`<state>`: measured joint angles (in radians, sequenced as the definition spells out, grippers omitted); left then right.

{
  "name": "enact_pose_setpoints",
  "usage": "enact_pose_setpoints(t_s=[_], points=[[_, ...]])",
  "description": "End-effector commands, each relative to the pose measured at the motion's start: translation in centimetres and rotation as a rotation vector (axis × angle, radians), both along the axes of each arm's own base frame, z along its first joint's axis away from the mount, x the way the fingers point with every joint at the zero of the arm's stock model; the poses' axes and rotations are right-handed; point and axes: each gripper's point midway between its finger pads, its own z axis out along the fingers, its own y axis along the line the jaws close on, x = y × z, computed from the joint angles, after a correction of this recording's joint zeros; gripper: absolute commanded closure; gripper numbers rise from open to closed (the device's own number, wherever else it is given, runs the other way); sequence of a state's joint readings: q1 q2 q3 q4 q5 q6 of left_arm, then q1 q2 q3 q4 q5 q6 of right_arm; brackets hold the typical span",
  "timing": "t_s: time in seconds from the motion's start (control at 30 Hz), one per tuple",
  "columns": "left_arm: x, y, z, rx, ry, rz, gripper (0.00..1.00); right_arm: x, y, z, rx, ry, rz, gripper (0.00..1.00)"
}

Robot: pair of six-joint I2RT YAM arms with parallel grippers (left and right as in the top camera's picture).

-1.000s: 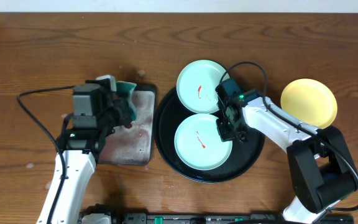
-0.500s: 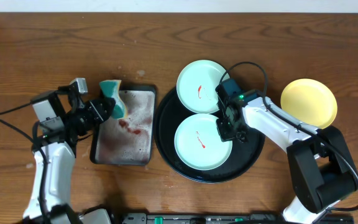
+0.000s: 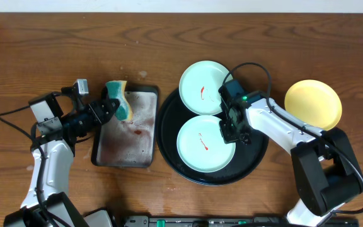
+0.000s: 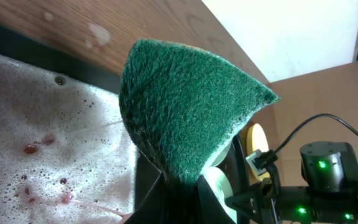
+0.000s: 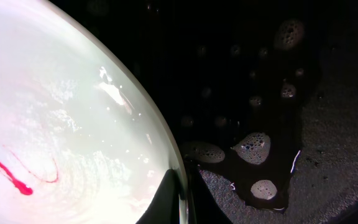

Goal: Clean dirty plates on tray and stack at the side
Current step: 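Lift the sponge from the basin with the left gripper toward the tray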

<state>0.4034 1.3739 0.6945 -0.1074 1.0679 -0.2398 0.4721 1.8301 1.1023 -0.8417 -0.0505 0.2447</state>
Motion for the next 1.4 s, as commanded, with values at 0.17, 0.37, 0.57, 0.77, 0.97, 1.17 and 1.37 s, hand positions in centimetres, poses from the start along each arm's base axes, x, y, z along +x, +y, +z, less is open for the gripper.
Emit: enact_pose_setpoints(t_s=[0.17, 0.37, 0.57, 0.77, 0.97, 1.17, 1.37], points=[[-0.2, -0.2, 0.5, -0.027, -0.012, -0.016, 0.93, -0.5, -1.2, -0.7, -0.056, 0.018, -0.009, 0.99], [-0.2, -0.2, 0.5, -0.027, -0.012, -0.016, 0.93, -0.5, -1.2, -0.7, -0.056, 0.018, -0.009, 0.99], [0.0, 0.0, -0.1, -0.006, 0.016, 0.011, 0.93, -0.5, -1.2, -0.7, -0.056, 0.018, -0.009, 0.99], [0.1, 0.5, -4.9, 0.27, 0.193, 0.134, 0.93, -0.5, -1.2, -0.7, -0.057, 0.019, -0.008, 0.99], [0.1, -2.4, -6.0, 0.467, 0.215, 0.081, 0.93, -0.7, -1.3, -0.7, -0.062, 0.028, -0.008, 0.99], [0.2, -5.8, -4.1, 0.561, 0.207, -0.004, 0.93, -0.7, -1.3, -0.7, -0.061, 0.028, -0.008, 0.99], [-1.1, -10.7, -3.9, 0.582, 0.166, -0.14, 0.93, -0.8, -1.3, -0.7, -0.062, 0.029, -0.008, 0.99]])
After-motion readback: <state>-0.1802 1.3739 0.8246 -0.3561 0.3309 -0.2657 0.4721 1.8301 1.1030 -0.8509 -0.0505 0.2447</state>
